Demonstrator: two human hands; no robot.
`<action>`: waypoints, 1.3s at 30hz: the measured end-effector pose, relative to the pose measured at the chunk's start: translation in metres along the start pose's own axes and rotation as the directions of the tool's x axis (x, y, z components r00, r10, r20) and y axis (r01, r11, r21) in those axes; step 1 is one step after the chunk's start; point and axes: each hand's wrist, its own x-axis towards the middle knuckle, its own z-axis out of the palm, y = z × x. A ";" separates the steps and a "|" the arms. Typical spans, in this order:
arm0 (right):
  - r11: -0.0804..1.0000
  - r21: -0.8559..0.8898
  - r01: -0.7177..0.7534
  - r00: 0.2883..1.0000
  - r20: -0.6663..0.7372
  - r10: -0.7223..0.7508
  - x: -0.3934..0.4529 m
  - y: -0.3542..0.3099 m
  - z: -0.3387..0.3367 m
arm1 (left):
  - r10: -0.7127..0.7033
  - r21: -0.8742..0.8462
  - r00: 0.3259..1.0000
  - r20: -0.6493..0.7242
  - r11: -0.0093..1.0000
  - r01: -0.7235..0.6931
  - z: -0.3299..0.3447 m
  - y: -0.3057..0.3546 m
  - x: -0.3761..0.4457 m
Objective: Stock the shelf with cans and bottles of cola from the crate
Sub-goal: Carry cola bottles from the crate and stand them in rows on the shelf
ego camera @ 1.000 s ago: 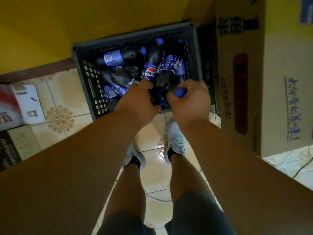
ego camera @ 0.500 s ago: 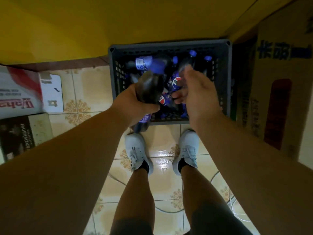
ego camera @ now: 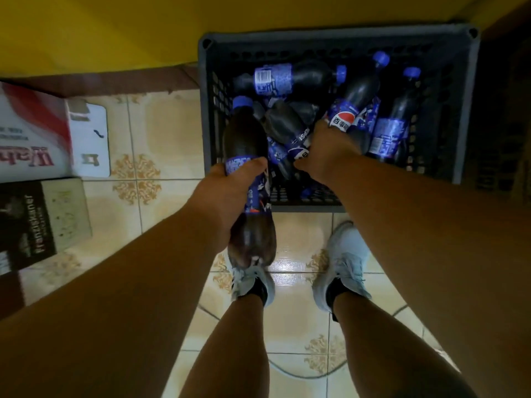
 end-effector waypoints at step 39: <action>0.221 0.908 0.357 0.389 0.071 -0.919 -0.591 -0.202 -0.429 | 0.627 -0.733 0.736 -0.254 0.371 -0.570 -0.148 0.142 -0.643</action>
